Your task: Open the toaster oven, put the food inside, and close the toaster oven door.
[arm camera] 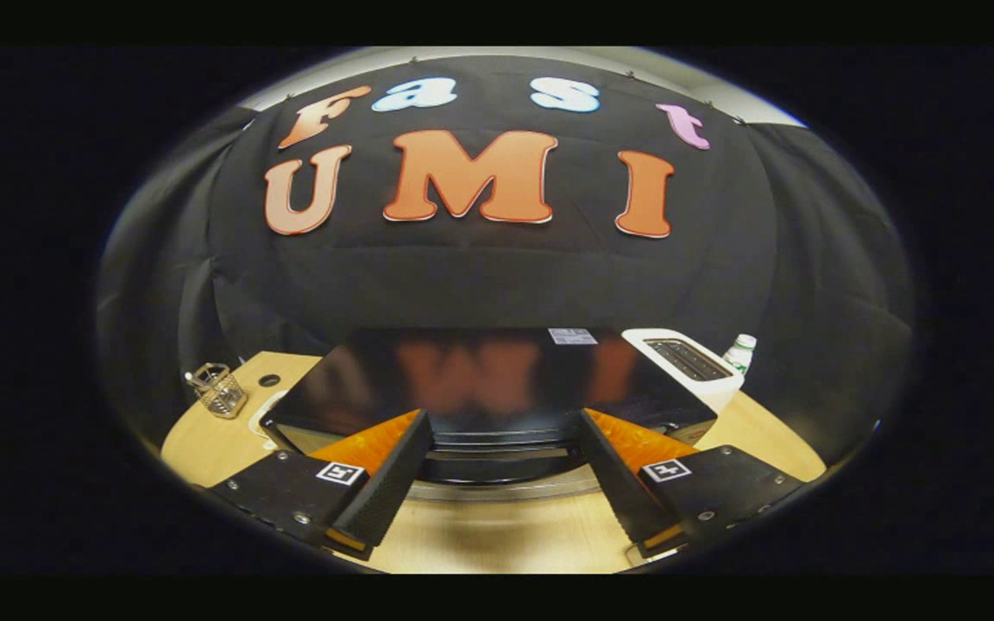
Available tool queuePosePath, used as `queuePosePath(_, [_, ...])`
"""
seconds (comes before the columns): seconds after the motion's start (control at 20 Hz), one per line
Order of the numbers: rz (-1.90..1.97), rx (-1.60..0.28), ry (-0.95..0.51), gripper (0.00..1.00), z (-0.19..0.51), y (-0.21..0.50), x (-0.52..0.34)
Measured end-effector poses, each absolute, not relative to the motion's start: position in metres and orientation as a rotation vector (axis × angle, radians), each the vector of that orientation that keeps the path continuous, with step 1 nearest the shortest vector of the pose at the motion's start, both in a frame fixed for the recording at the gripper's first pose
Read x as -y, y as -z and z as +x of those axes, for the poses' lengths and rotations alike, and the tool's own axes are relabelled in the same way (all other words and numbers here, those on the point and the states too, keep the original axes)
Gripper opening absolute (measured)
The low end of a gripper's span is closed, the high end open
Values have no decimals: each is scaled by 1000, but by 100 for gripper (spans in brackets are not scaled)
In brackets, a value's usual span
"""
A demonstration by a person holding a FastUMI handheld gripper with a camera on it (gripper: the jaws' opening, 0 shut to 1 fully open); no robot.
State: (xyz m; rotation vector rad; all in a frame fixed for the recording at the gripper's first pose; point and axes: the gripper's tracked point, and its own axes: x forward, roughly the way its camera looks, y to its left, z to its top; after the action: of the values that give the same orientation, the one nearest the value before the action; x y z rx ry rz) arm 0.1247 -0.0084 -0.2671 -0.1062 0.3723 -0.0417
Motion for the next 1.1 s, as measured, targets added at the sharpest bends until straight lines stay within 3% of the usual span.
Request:
queuePosePath(0.8, [-35, -536, 19, 99, 57, 284, 9])
queuePosePath(1.1, [-97, -593, -5, 94, 21, 303, 14])
